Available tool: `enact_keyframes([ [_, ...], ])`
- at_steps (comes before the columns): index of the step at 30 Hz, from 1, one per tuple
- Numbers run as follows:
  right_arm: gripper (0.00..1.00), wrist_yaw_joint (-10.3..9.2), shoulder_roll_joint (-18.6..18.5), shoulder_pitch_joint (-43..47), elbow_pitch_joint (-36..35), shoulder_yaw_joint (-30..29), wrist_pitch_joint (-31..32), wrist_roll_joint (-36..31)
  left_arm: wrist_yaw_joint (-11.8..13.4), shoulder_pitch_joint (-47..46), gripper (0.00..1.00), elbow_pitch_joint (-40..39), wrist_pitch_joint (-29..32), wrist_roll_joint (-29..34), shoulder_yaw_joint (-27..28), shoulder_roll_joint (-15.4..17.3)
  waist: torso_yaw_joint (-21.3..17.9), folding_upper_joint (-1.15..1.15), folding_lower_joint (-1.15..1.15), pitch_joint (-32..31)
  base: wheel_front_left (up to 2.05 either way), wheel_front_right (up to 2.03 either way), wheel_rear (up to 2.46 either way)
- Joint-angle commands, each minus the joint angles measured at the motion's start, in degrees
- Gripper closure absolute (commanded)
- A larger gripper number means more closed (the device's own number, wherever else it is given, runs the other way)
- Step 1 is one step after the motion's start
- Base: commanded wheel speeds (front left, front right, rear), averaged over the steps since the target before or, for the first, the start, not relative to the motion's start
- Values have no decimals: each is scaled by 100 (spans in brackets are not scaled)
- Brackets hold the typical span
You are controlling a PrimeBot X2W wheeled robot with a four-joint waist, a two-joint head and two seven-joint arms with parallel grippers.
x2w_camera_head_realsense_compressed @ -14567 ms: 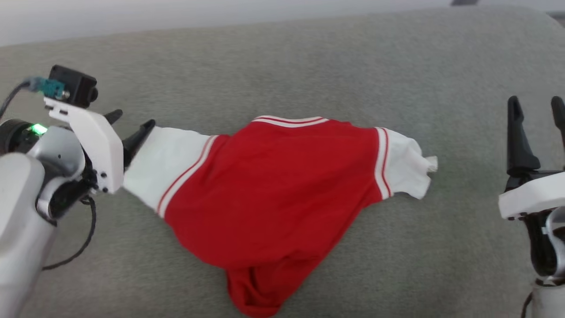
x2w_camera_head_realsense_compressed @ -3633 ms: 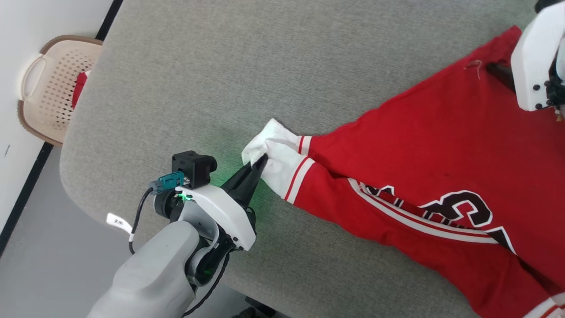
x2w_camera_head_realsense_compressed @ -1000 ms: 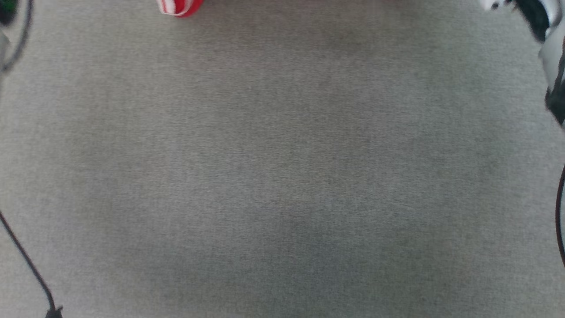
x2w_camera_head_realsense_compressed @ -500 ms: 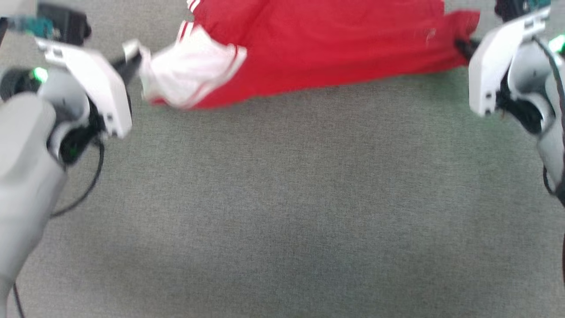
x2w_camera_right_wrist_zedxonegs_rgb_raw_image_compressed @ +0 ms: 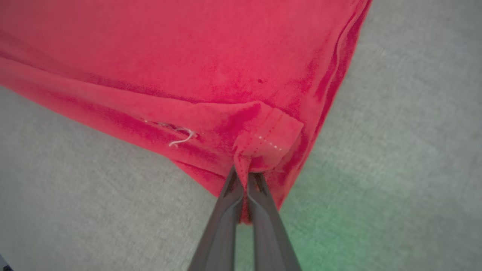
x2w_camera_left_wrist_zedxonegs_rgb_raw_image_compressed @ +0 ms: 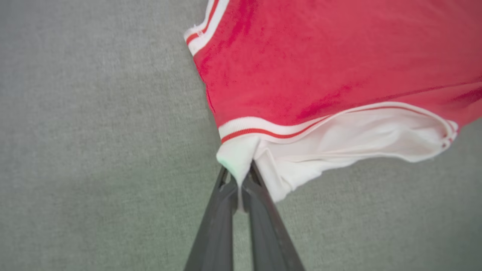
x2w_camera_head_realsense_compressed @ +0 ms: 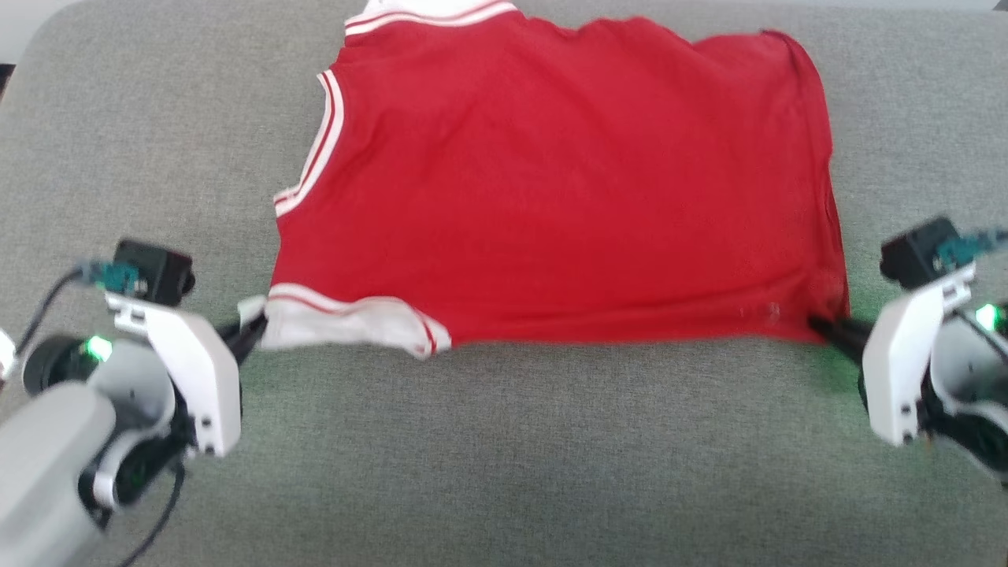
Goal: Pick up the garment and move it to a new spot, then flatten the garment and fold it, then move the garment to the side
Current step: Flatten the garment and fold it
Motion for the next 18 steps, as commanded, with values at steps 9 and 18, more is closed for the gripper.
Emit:
enact_keyframes([
  [9, 100, -18, -55, 1851, -1340, -807, 940, -19, 795, 1156, 100, -1086, 197, -422, -103, 501, -15, 0, 0, -63, 0, 0, 0],
  [18, 100, -17, 147, 3027, -2332, -1532, 1556, -35, 1231, 1771, 100, -1672, 387, -812, -152, 755, 28, 0, 0, 21, 0, 0, 0],
])
